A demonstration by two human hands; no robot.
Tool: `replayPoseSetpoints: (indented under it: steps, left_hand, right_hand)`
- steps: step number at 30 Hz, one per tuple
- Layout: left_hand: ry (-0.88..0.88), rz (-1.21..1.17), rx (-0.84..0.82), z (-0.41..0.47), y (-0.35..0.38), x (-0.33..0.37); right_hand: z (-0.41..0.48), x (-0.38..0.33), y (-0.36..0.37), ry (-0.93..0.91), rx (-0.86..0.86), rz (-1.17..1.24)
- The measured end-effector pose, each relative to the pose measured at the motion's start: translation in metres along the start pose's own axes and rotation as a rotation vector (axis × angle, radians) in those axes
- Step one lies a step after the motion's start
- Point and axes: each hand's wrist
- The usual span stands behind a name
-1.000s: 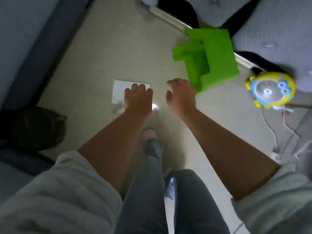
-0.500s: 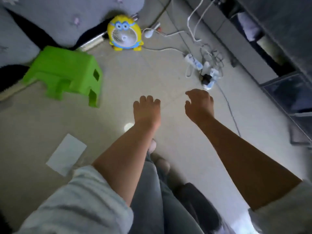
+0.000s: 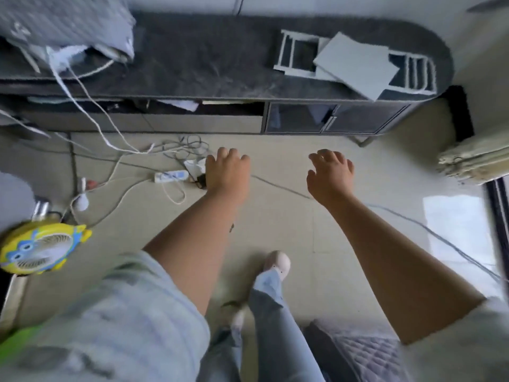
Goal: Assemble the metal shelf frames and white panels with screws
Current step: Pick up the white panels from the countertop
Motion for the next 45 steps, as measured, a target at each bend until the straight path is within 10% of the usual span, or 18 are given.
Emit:
replayPoseSetpoints:
  steps: [24,45]
  left_hand:
    - [0.128,-0.019,-0.172,0.380,-0.084,0.248]
    - [-0.408,-0.458,-0.808,0.460,0.020,0.406]
  right_hand:
    - [0.338,0.327,-0.100,0.381,-0.150,0.067]
    - [0.489,0.443,0.012,0.160,-0.509,-0.044]
Point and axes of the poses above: each hand's wrist, its own z-axis towards the middle knuckle, its own y-axis out of the palm, x = y × z, and after that the axes turned 12 degrees about -y, right-handed
